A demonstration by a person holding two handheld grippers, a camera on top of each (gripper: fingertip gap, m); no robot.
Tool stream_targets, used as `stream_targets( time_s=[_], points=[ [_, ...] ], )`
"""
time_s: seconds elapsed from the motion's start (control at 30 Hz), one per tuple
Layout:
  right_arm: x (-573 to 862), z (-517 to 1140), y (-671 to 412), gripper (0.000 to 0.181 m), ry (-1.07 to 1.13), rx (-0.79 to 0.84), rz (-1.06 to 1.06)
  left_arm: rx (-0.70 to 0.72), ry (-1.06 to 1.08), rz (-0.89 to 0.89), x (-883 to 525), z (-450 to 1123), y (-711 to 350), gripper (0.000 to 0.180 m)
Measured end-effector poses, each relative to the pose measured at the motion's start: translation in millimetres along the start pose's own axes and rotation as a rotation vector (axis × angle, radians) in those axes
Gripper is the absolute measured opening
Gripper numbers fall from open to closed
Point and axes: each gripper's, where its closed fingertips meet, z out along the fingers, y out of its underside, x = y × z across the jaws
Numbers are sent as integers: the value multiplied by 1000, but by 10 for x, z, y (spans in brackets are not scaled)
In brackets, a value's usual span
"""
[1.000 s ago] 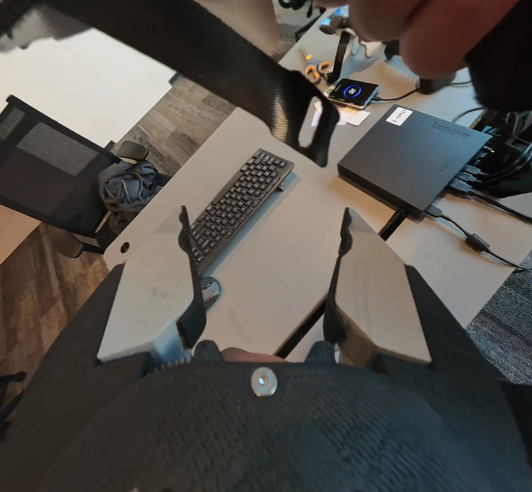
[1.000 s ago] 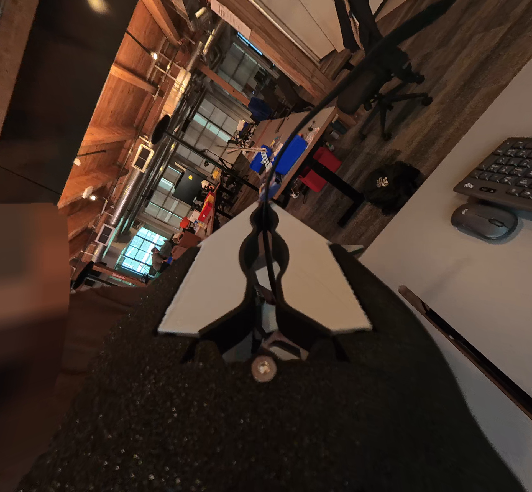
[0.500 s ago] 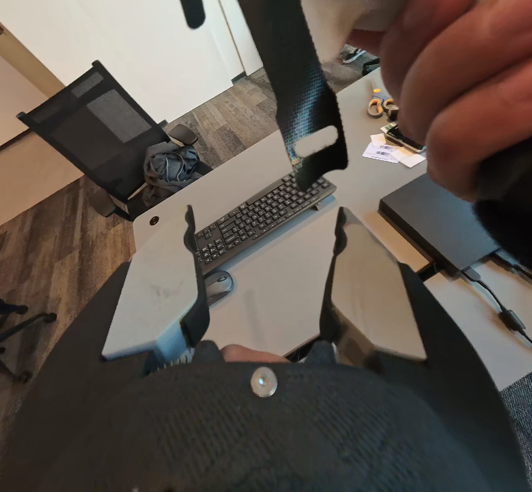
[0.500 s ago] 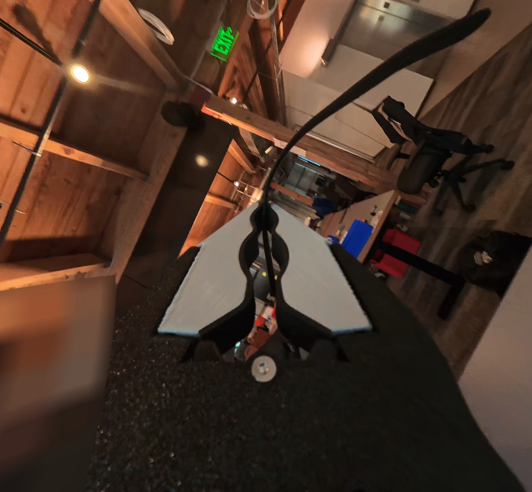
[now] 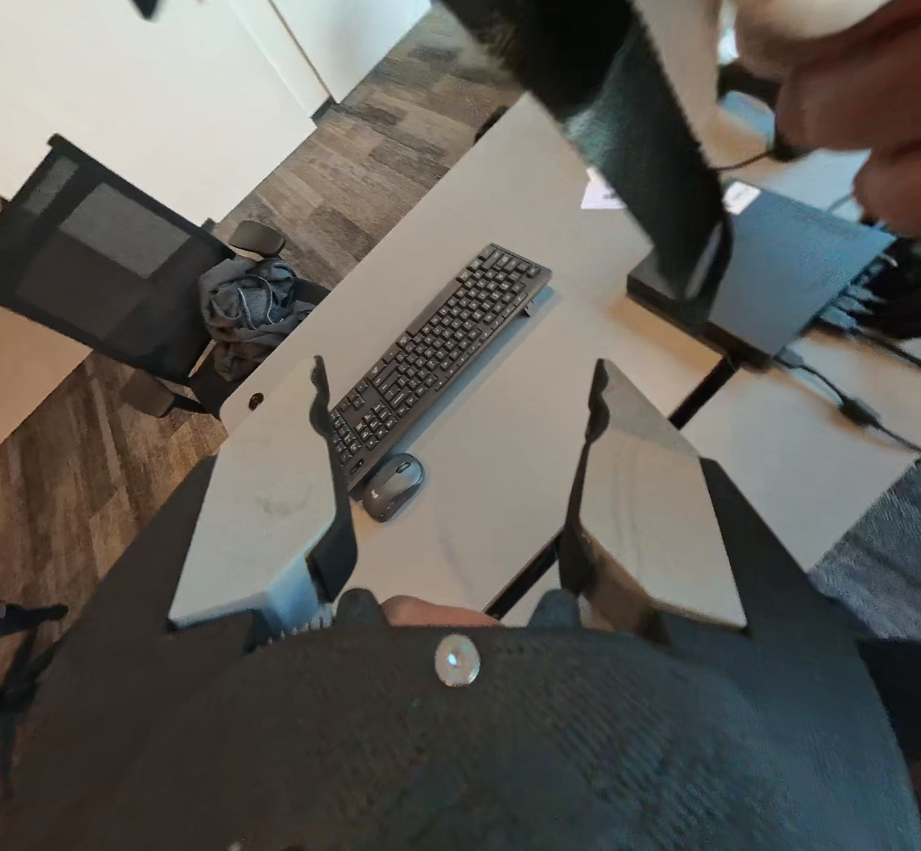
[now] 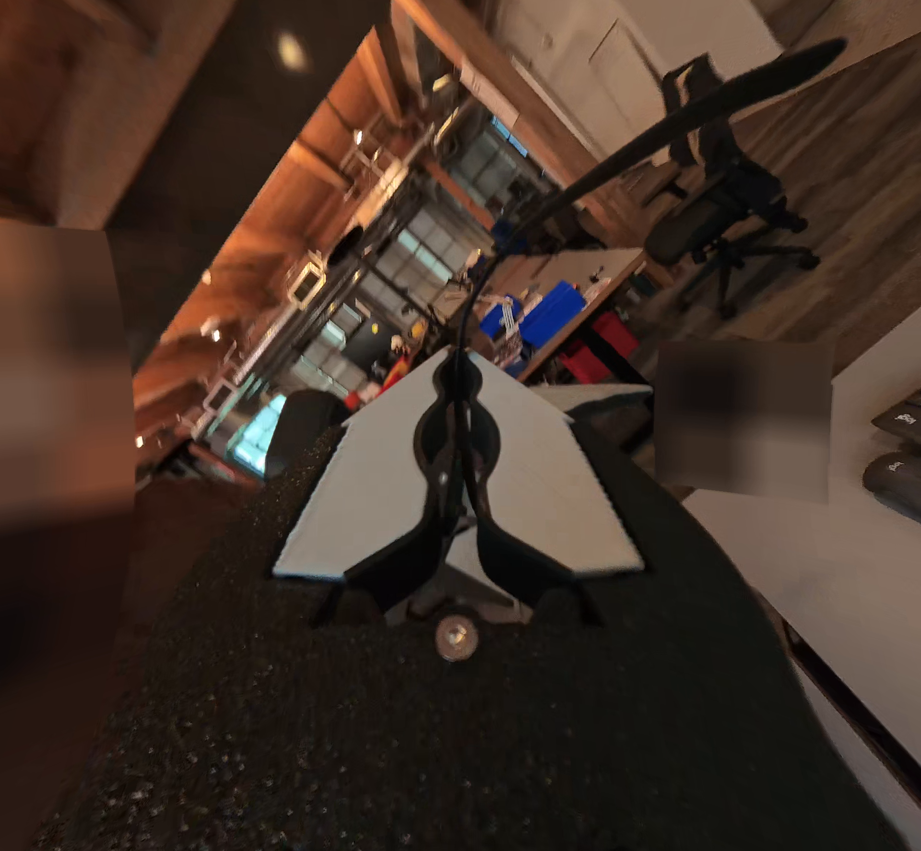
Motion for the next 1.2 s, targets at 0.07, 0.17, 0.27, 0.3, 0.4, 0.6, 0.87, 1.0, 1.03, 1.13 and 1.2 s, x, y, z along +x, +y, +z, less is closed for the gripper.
stream_targets(
  time_s=[0.07,0.17,0.27,0.3,0.4,0.6,0.87,1.0,1.03,1.13,1.2],
  points=[
    [-124,-6,81,0,1,-98,-66,3,38,36,-7,-99,-25,105],
    [-246,-21,234,0,15,-257,-150,32,86,46,4,-253,-129,111],
    [-311,-50,400,0,45,-406,-213,59,110,48,43,-346,-240,112],
    [-333,-64,450,0,56,-450,-237,67,107,50,50,-362,-267,112],
    [-400,-124,567,0,91,-550,-302,74,99,52,66,-369,-293,112],
    [-467,-296,816,0,148,-657,-327,82,92,28,61,-350,-288,112],
    [-532,-615,1146,0,224,-694,-339,72,85,12,12,-309,-227,112],
    [-459,-864,1234,0,385,-759,-411,65,88,4,0,-294,-190,111],
    [-422,-923,1216,0,451,-779,-453,63,91,3,7,-289,-180,111],
    [-259,-1107,1022,0,717,-856,-654,60,104,5,58,-276,-164,111],
    [-157,-1219,760,0,928,-915,-842,62,117,3,111,-274,-171,111]
  ],
)
